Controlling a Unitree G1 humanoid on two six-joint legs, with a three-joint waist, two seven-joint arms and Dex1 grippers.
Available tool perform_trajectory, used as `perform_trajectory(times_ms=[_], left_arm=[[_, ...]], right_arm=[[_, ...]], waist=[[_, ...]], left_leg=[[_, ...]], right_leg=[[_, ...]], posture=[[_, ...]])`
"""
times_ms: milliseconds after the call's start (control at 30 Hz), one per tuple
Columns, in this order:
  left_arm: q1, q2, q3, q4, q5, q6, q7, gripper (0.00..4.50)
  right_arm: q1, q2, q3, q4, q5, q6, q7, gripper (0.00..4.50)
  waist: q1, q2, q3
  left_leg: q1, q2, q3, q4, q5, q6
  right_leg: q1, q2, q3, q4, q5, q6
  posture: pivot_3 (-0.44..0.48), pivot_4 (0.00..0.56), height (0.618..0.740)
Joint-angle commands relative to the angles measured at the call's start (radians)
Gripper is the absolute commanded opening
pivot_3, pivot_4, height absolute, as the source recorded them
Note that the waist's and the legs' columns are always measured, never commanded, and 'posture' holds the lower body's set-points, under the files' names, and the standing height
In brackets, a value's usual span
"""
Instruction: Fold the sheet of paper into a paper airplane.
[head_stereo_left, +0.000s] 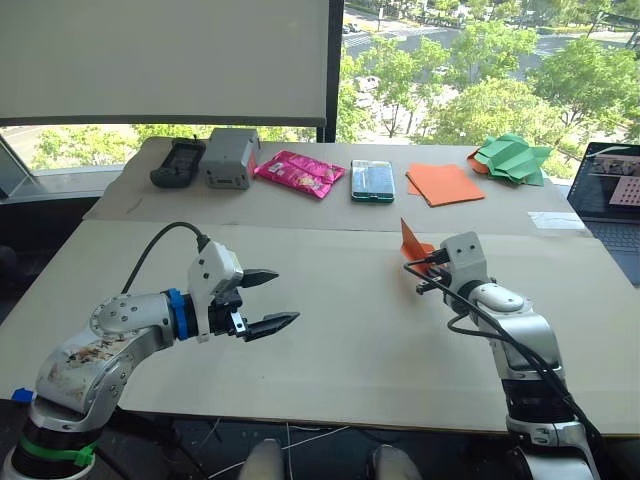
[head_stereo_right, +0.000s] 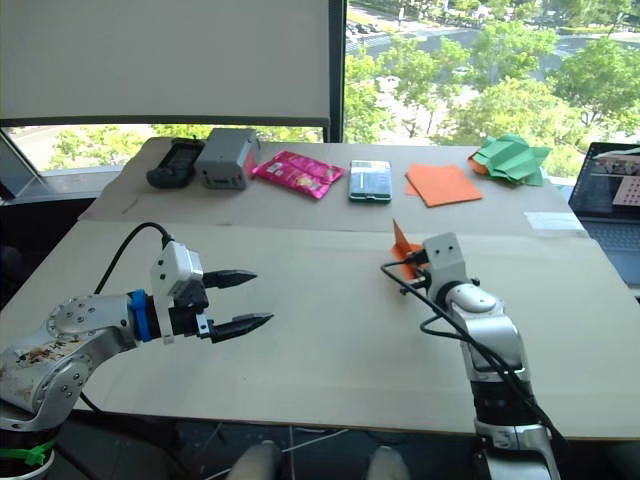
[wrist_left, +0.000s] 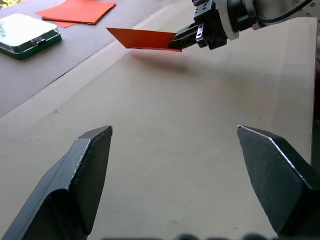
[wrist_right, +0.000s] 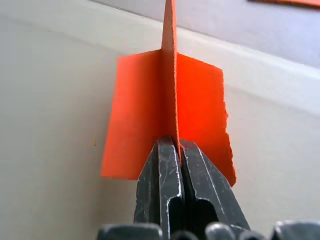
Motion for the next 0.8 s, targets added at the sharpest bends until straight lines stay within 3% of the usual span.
perform_trajectory(times_ms=[33,500,600,800], left_arm=[[-0.032,0.003,-0.006,-0.006,-0.008,-0.008,-0.002,4.22],[-0.054,0.004,-0.026,0.010,-0.006,-0.012,-0.014,4.22],[-0.052,0.005,-0.028,0.011,-0.005,-0.012,-0.014,4.22],[-0.050,0.008,-0.031,0.012,-0.006,-0.015,-0.018,4.22]], right_arm=[[-0.020,-0.023,-0.050,0.011,-0.011,0.012,-0.047,0.04],[0.001,0.010,-0.078,-0.039,-0.005,0.040,-0.154,0.04],[0.011,0.021,-0.082,-0.059,0.003,0.046,-0.159,0.86],[0.009,0.035,-0.108,-0.096,0.030,0.054,-0.156,2.99]], waist=[[-0.002,0.000,0.000],[-0.002,0.000,0.000],[-0.002,0.000,0.000],[-0.003,0.000,0.000]], left_leg=[[0.000,0.000,0.000,0.000,0.000,0.000],[0.000,0.000,0.000,0.001,0.000,0.000],[0.000,0.000,0.000,0.001,0.000,0.000],[0.000,0.000,0.000,0.001,0.000,0.000]], right_leg=[[0.000,0.000,0.000,0.001,0.000,0.000],[-0.001,0.000,0.001,-0.002,0.000,0.000],[-0.001,0.000,0.001,-0.002,0.000,0.000],[-0.001,0.000,0.001,-0.002,0.000,0.000]], posture=[[0.000,0.150,0.702],[0.000,0.150,0.702],[0.000,0.150,0.702],[0.000,0.150,0.702]])
